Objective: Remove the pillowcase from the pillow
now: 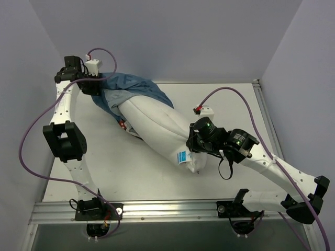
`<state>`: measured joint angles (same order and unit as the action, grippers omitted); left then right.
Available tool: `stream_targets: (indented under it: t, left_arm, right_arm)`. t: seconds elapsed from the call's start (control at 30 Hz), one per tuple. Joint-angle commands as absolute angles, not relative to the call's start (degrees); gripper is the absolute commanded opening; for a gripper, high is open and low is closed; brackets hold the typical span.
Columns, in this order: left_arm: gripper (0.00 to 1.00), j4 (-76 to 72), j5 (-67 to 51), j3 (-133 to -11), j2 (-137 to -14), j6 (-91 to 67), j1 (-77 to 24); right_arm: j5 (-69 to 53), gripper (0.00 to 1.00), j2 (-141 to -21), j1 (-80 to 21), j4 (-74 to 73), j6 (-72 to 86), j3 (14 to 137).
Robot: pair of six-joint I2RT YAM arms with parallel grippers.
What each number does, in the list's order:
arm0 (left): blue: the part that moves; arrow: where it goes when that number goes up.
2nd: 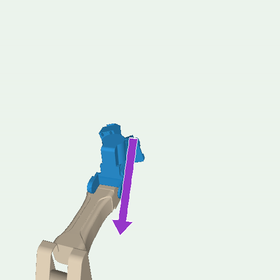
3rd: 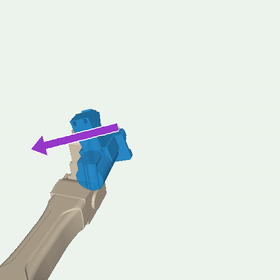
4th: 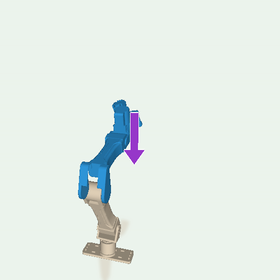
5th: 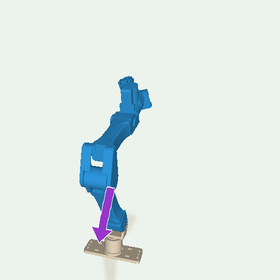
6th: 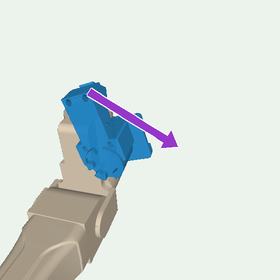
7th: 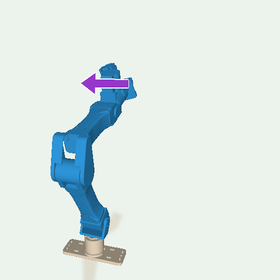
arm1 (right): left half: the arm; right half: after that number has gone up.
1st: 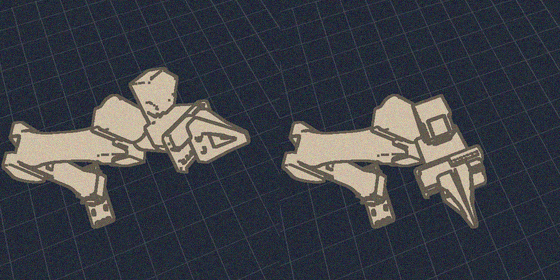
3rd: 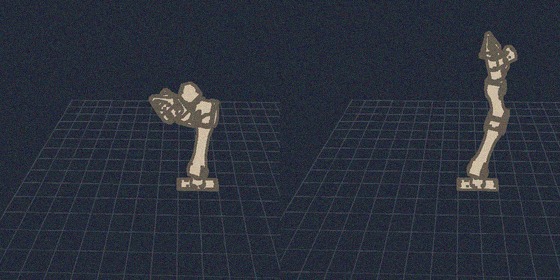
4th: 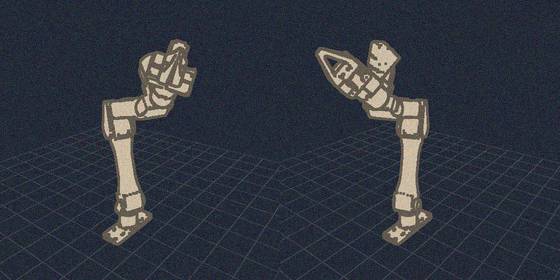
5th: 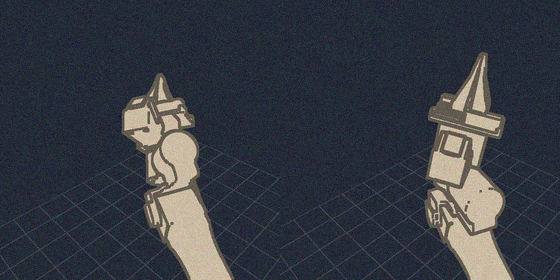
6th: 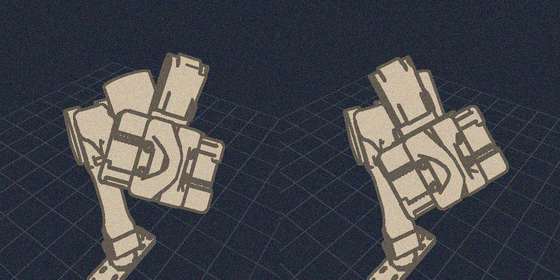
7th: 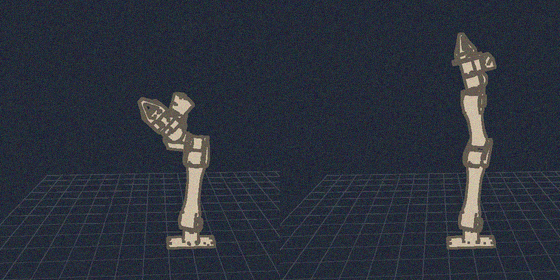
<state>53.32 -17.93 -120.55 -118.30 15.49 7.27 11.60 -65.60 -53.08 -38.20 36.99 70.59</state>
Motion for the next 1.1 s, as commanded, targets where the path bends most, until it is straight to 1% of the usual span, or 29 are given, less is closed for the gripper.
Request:
stream_targets:
  t: [0.0, 0.03, 0.07, 0.13, 0.17, 0.27, 0.3, 0.33, 0.4, 0.43, 0.47, 0.5, 0.53, 0.6, 0.63, 0.7, 0.77, 0.87, 0.93, 1.03, 1.07]
  left_arm:
    - [0.03, 36.65, -7.80, -123.42, -116.47, 18.71, 15.21]
    - [0.06, 35.78, -10.43, -120.53, -113.15, 19.33, 14.68]
    - [0.23, 35.77, -17.51, -114.23, -111.20, 20.03, 13.89]
    - [0.49, 38.99, -27.37, -108.92, -106.03, 23.71, 13.45]
    - [0.66, 40.76, -36.99, -104.72, -104.26, 25.56, 13.45]
    - [0.86, 48.67, -46.82, -98.81, -97.66, 34.96, 13.54]
    - [0.91, 51.21, -51.02, -96.00, -96.17, 40.90, 13.54]
    - [0.91, 56.55, -52.80, -95.19, -93.72, 44.09, 13.54]
    - [0.93, 60.02, -54.75, -94.22, -91.42, 47.54, 13.54]
    - [0.93, 58.99, -53.97, -94.13, -90.88, 45.81, 13.54]
    - [0.98, 57.32, -52.57, -94.13, -90.62, 43.09, 13.45]
    - [0.97, 55.83, -50.47, -94.22, -90.44, 38.54, 13.53]
    - [0.94, 52.42, -44.88, -94.74, -91.05, 35.97, 13.71]
    - [0.94, 49.23, -37.57, -95.71, -94.37, 27.13, 14.15]
    - [0.94, 48.87, -30.57, -97.98, -96.05, 24.37, 14.85]
    - [0.94, 50.35, -23.41, -100.53, -101.91, 17.71, 15.20]
    - [0.94, 54.39, -19.96, -102.30, -105.10, 15.74, 15.82]
    - [0.94, 55.02, -18.72, -98.02, -107.58, 12.75, 15.73]
    - [0.94, 54.41, -19.86, -95.46, -106.88, 14.05, 15.82]
    - [0.94, 49.60, -23.54, -89.40, -101.97, 17.48, 18.80]
    - [0.94, 48.27, -25.56, -88.08, -100.39, 18.45, 21.68]
  right_arm:
    - [18.19, 0.00, -61.35, -51.24, -65.58, 36.21, 69.97]
    - [17.93, 0.00, -61.43, -51.33, -64.35, 35.43, 69.53]
    - [16.71, 0.00, -61.70, -51.33, -62.94, 34.72, 68.91]
    - [13.38, 0.00, -60.91, -51.59, -56.01, 31.57, 68.21]
    - [10.05, 0.00, -59.95, -51.68, -51.11, 30.68, 67.25]
    - [6.51, 0.00, -58.89, -52.03, -45.37, 27.87, 65.57]
    - [3.63, 0.00, -58.80, -52.38, -44.31, 27.08, 64.26]
    - [2.30, 0.00, -58.71, -52.82, -43.34, 26.46, 63.29]
    - [-1.64, 0.00, -57.57, -54.74, -39.65, 25.14, 59.96]
    - [-1.76, 0.00, -56.96, -55.19, -38.68, 25.31, 58.90]
    - [-1.41, 0.00, -56.00, -55.28, -37.98, 25.92, 58.02]
    - [-0.62, 0.00, -55.64, -55.11, -38.23, 27.41, 56.70]
    - [2.78, 0.00, -55.46, -54.32, -38.93, 28.20, 56.25]
    - [5.44, 0.00, -55.55, -52.65, -41.74, 30.22, 55.46]
    - [7.02, 0.00, -55.55, -51.52, -42.53, 30.76, 54.59]
    - [10.10, 0.00, -55.28, -50.80, -43.42, 31.81, 53.62]
    - [11.42, 0.00, -55.54, -50.19, -42.98, 32.69, 52.56]
    - [13.35, 0.00, -56.60, -49.57, -42.89, 32.96, 52.29]
    - [13.89, 0.00, -56.87, -48.96, -42.80, 32.61, 52.47]
    - [13.28, 0.00, -56.78, -46.85, -41.84, 31.29, 52.82]
    - [12.84, 0.00, -56.86, -45.54, -41.31, 30.59, 52.91]
